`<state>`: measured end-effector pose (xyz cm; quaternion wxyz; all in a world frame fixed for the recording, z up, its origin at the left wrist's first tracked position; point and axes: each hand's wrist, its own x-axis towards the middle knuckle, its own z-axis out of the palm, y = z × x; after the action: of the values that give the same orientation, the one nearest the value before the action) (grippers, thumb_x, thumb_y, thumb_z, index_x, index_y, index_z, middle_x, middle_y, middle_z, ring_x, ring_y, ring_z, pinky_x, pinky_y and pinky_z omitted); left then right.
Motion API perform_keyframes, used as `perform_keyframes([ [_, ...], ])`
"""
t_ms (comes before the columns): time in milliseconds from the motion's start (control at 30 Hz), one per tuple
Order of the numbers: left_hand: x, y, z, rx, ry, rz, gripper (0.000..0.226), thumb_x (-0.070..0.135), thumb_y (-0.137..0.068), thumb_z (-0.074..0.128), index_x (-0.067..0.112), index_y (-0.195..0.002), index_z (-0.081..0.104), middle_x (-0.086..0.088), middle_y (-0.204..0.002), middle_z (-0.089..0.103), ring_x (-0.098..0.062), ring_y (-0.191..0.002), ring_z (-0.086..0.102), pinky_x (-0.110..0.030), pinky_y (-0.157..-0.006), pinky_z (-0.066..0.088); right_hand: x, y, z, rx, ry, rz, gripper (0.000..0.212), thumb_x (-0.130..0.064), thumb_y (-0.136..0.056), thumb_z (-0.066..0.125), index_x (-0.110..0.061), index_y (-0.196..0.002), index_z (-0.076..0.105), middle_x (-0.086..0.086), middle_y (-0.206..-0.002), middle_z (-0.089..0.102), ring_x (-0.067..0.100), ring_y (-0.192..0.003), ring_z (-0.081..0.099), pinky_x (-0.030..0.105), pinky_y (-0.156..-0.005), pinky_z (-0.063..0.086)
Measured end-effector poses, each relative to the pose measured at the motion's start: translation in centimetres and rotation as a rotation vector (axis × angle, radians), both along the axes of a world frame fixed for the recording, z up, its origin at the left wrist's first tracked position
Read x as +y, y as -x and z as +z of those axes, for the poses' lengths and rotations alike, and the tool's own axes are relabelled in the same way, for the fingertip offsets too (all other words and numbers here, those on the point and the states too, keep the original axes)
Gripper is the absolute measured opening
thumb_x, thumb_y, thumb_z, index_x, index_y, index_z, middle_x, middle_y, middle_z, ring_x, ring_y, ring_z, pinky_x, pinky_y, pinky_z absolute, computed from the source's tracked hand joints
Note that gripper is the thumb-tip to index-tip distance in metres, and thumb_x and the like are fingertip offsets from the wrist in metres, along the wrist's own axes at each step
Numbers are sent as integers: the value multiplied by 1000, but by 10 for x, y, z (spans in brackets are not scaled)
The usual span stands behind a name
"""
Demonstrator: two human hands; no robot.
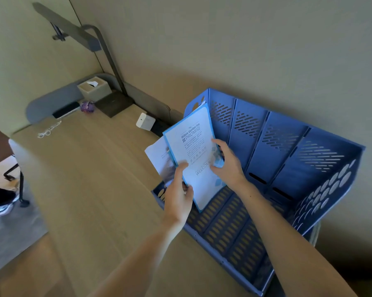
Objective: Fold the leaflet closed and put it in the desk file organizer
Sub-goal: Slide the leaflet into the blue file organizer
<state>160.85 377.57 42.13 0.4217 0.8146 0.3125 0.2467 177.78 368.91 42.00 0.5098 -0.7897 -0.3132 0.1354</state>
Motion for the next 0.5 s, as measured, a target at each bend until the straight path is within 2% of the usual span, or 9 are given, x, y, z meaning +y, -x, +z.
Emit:
perform_keyframes([
  [133, 2, 0, 3, 4, -18, 10, 82, -3, -86, 56, 59, -133, 30, -5, -72, 55, -14, -69, 56, -18, -68, 50, 3, 0, -1, 1, -20, -1, 81, -1, -77, 74, -48, -135, 41, 0, -131, 54, 7, -119, 49, 30, -102, 44],
  [267, 2, -1, 5, 1, -47, -1, 80, -2, -88, 57, 52, -139, 29, 4, -83, 52, -18, -71, 60, -30, -71, 55, 5, -1, 2, -12, -48, -38, 81, 0, -77, 74, -45, -136, 41, 0, -135, 52, 13, -120, 51, 35, -101, 48],
  [400, 3, -1, 0, 18, -45, 14, 81, 0, -89, 57, 58, -137, 27, -5, -76, 59, -13, -72, 59, -13, -70, 47, 4, 0, 0, 0, -16, 1, 85, -2, -80, 73, -49, -140, 35, -1, -138, 50, 12, -126, 47, 34, -104, 45],
  [500, 3, -1, 0, 7, -38, 10, 80, -1, -89, 57, 56, -136, 28, 0, -80, 56, -9, -72, 58, -2, -65, 41, 4, 1, 1, 1, -14, 3, 85, -1, -81, 73, -48, -141, 35, -1, -140, 49, 12, -127, 46, 32, -105, 43],
])
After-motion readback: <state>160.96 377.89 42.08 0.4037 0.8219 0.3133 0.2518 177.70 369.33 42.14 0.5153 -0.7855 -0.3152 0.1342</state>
